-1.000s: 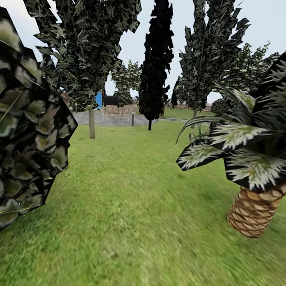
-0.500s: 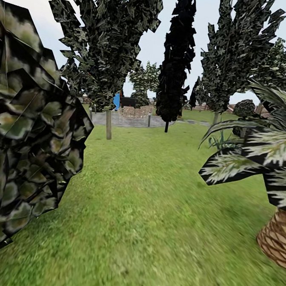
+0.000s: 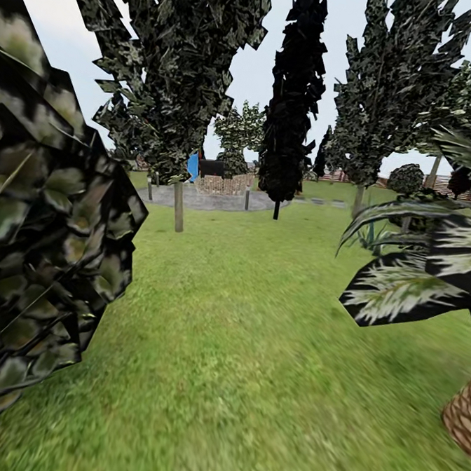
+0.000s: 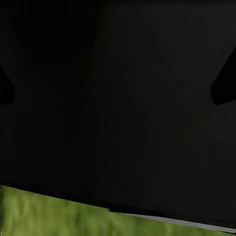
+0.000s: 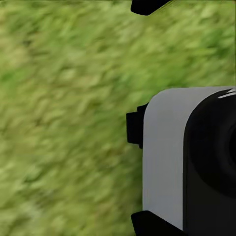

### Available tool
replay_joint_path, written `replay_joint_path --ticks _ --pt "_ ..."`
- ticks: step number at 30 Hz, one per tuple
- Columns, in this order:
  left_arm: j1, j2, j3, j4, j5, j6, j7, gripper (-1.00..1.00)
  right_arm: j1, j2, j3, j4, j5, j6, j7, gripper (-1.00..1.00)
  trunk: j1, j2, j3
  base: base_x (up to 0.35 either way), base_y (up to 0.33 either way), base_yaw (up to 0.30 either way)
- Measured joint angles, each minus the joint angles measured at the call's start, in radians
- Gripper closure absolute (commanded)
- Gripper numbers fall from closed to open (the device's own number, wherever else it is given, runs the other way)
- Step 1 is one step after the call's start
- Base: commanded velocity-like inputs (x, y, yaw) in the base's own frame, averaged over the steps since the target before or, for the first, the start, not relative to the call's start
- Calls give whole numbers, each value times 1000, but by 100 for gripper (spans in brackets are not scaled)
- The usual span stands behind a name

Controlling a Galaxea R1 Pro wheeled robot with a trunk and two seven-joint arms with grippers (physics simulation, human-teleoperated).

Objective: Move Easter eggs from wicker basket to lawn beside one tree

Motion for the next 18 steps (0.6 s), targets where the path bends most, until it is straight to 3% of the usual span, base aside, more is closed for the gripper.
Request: replay_joint_path --ticks 12,18 --pt "0 0 0 0 0 0 1 -100 0 0 0 0 0 0 0 -100 0 0 0 338 0 0" --pt "0 0 0 0 0 1 1 -100 0 0 0 0 0 0 0 -100 0 0 0 338 0 94"
